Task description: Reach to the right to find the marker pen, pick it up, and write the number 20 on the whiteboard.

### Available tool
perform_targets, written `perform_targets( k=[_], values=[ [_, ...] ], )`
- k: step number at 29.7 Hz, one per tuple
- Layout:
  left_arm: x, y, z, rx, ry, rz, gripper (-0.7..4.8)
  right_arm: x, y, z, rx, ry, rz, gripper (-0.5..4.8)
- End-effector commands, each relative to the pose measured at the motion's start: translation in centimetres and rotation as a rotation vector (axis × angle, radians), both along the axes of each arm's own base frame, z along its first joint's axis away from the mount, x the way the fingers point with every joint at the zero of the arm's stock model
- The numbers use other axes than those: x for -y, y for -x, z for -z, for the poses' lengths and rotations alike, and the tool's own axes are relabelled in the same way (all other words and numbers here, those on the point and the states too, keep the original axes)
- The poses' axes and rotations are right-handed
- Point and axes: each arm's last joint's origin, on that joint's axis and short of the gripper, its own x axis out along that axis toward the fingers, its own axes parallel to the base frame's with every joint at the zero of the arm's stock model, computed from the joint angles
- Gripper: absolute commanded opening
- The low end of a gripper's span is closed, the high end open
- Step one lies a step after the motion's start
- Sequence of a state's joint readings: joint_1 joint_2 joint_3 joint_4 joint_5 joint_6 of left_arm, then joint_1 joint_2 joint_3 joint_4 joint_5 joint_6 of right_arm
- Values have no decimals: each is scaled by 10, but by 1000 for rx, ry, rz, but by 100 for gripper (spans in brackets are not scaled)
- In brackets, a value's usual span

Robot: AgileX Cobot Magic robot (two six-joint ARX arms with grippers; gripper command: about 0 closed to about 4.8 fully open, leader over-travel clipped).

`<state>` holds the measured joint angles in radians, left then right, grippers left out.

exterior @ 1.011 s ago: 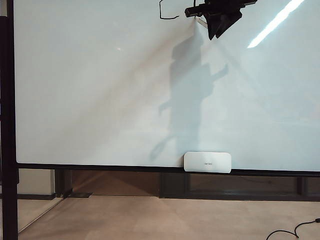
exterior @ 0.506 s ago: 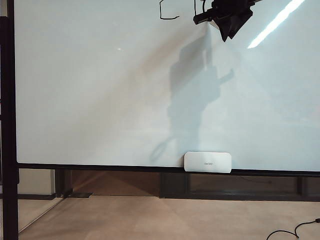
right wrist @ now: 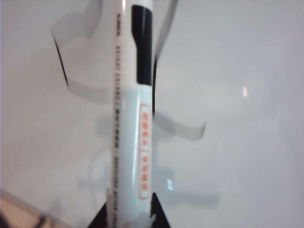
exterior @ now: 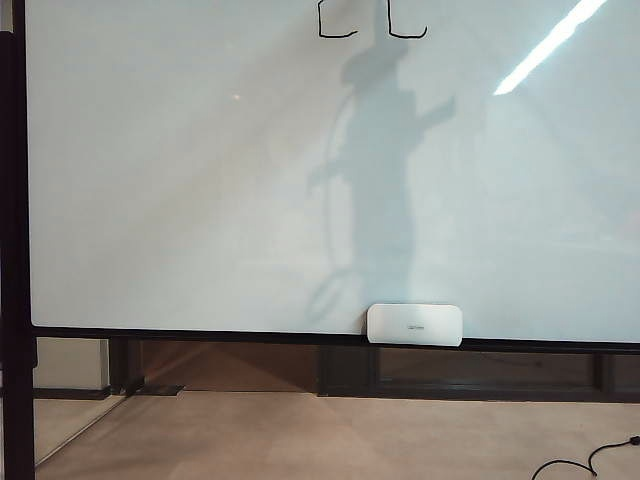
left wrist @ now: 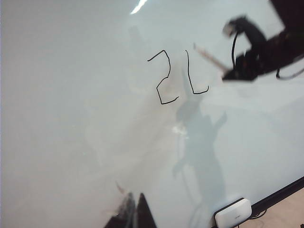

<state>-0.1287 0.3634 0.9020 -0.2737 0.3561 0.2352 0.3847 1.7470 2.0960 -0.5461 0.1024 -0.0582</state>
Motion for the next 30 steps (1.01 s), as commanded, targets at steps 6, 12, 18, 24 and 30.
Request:
perform_targets(
  k=[6,12,18,24,30],
  values=[
    [0,1,0,-2,-1,4,13,8,-4,-12,68,-29,48,-2],
    [0,1,0,-4,-1,5,13,7,-4,-4,-24,-10,26,-2],
    [0,1,0,-6,2,5,13,7,-4,-19,1,-57,17,-2],
    [0,1,0,-6,2,5,13,0,-23,-5,-39,-53,17,-2],
    [0,1,0,-6,1,4,13,-2,-29,-3,-22,-58,26,-2]
  ],
)
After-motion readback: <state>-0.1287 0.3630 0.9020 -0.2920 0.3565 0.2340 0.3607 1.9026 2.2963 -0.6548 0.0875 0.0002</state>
